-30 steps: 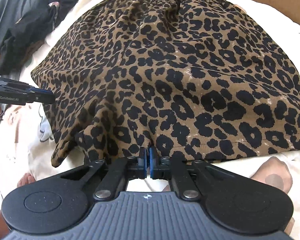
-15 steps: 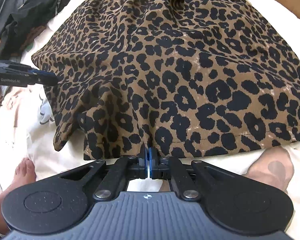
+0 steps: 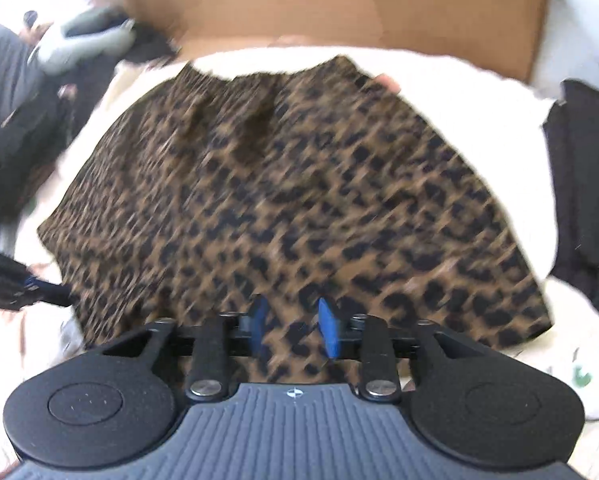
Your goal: Fold clothes
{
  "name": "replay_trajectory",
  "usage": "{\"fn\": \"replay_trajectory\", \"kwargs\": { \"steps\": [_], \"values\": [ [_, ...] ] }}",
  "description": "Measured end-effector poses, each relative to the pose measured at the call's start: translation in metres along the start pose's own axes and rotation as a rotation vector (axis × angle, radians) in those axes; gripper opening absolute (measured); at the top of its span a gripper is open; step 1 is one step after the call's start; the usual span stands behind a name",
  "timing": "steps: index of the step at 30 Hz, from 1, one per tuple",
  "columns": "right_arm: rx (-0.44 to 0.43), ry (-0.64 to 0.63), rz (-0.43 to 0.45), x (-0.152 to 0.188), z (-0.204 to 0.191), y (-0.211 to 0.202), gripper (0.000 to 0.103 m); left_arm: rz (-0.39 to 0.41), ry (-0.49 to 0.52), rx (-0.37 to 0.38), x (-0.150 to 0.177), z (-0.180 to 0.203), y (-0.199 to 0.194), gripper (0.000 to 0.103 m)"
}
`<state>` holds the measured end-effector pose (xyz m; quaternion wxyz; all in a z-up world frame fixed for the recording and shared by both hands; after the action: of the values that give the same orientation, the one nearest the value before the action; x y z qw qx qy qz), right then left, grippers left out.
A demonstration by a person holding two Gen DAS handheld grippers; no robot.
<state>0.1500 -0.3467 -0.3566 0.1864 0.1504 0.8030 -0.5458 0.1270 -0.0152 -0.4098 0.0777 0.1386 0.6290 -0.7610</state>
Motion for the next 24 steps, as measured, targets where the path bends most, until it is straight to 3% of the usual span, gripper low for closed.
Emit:
{"fn": "replay_trajectory", "kwargs": {
  "steps": [7,10,13,18,24],
  "values": [
    [0.077,0.001,0.094,-0.007,0.03,0.032,0.039,0.095,-0.051,-0.065,-0.043,-0.017,-0.001,0.013],
    [0.126,0.091,0.088,0.001,0.054,0.046,0.039,0.098,-0.068,-0.092,-0.051,-0.026,0.007,0.013],
    [0.164,0.063,0.078,0.014,0.068,0.051,0.039,0.098,-0.075,-0.119,-0.056,-0.036,0.015,0.014],
    [0.218,0.103,0.126,0.025,0.095,0.038,0.039,0.05,-0.094,-0.167,-0.058,-0.057,0.036,0.014],
    [0.288,0.122,0.121,0.033,0.12,0.019,0.042,-0.006,-0.099,-0.185,-0.059,-0.064,0.047,0.013]
  ]
}}
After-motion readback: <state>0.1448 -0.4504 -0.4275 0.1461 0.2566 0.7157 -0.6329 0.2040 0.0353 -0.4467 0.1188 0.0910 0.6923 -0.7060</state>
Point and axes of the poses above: each gripper's, at about its wrist camera, not at the fingertips, and y roughly the way its jaws point, z to its right, x to its underside, the point moved 6 cm from there along y, roughly the way its jaws point, and after that the axes turned 8 degrees about -x, right-handed, at the moved point
